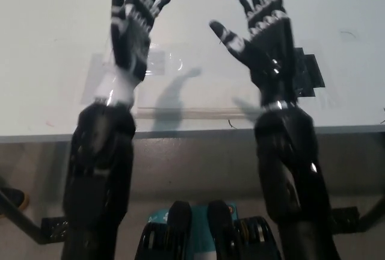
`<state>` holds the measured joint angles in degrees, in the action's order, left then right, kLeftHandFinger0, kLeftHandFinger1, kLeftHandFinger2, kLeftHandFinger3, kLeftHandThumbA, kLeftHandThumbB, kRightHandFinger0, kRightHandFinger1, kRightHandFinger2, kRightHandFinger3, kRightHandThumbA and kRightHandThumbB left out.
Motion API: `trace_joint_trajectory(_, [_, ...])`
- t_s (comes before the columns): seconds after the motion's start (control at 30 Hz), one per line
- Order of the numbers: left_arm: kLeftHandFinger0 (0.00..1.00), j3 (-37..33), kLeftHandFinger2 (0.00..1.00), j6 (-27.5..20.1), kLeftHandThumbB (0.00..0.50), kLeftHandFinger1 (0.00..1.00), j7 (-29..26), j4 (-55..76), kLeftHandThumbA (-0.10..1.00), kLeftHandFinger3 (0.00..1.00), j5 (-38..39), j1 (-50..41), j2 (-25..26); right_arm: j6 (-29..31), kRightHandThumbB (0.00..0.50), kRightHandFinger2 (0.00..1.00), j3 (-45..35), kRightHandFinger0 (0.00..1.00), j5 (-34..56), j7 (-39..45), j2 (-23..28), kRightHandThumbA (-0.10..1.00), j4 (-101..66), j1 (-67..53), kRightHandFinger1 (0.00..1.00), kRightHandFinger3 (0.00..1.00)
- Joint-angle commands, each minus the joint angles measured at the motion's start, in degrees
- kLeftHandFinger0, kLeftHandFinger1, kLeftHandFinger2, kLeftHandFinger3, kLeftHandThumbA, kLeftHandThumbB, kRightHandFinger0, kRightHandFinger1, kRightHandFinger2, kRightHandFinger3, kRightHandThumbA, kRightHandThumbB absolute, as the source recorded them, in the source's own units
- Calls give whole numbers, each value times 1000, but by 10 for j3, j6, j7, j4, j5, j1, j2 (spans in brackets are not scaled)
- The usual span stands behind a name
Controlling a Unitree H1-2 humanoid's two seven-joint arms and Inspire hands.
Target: A stack of napkins is kept in the middle of the table close to the robot and the robot places both its hands sideways on the stack. Then it moves its hands away from each other while pressing down on the napkins to make them smooth
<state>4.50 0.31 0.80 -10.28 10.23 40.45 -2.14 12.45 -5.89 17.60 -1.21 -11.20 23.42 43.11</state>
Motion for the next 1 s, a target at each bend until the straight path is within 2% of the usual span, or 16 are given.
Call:
trace_joint_trajectory(0.0, [1000,25,1000,-8,220,1000,-24,-74,1000,1000,19,68,-13,73,124,1000,-25,1000,10,-14,-14,1000,100,91,1000,1000])
trace_joint_trajectory(0.03, [1000,29,1000,-16,220,1000,-27,-105,1000,1000,16,80,-13,83,114,1000,-31,1000,9,-17,-16,1000,137,105,1000,1000])
trace_joint_trajectory(0.07, [1000,34,1000,-31,232,1000,-27,-149,1000,1000,15,94,-12,91,137,1000,-38,1000,9,-19,-16,1000,183,122,1000,1000])
trace_joint_trajectory(0.2, [1000,42,1000,-63,246,1000,-30,-254,1000,1000,8,126,-11,131,110,1000,-59,1000,19,-9,-13,1000,296,157,1000,1000])
trace_joint_trajectory(0.27, [1000,40,1000,-68,227,1000,-35,-290,1000,1000,1,138,-8,142,120,1000,-68,1000,20,-5,-11,1000,342,174,1000,1000])
trace_joint_trajectory(0.37, [1000,43,1000,-95,221,1000,-41,-361,1000,1000,-3,158,-3,145,143,1000,-84,1000,20,-3,-9,1000,401,195,1000,1000])
trace_joint_trajectory(0.4, [1000,44,1000,-99,218,1000,-40,-378,1000,1000,-2,163,-2,145,129,1000,-88,1000,21,0,-8,1000,416,200,1000,1000])
trace_joint_trajectory(0.43, [1000,46,1000,-103,217,1000,-40,-403,1000,1000,-1,170,0,145,154,1000,-95,1000,27,2,-7,1000,441,210,1000,1000])
trace_joint_trajectory(0.47, [1000,46,1000,-109,216,1000,-42,-416,1000,1000,-1,174,1,145,159,1000,-99,1000,28,3,-7,1000,451,215,1000,1000])
trace_joint_trajectory(0.57, [1000,45,1000,-128,229,1000,-37,-470,1000,1000,-4,187,6,145,156,1000,-112,1000,30,6,-5,1000,482,225,1000,1000])
trace_joint_trajectory(0.6, [1000,45,1000,-133,242,1000,-37,-492,1000,1000,-4,194,8,145,173,1000,-117,1000,32,5,-4,1000,493,229,1000,1000])
trace_joint_trajectory(0.63, [1000,43,1000,-137,255,1000,-39,-516,1000,1000,-8,205,12,145,171,1000,-120,1000,34,6,-2,1000,504,237,1000,1000])
trace_joint_trajectory(0.8, [1000,43,1000,-148,252,1000,-34,-570,1000,1000,-9,228,29,145,160,1000,-129,1000,33,11,3,1000,535,255,1000,1000])
trace_joint_trajectory(0.97, [1000,36,1000,-132,244,1000,-43,-600,1000,1000,-18,238,32,145,165,1000,-130,1000,31,9,2,1000,545,251,1000,1000])
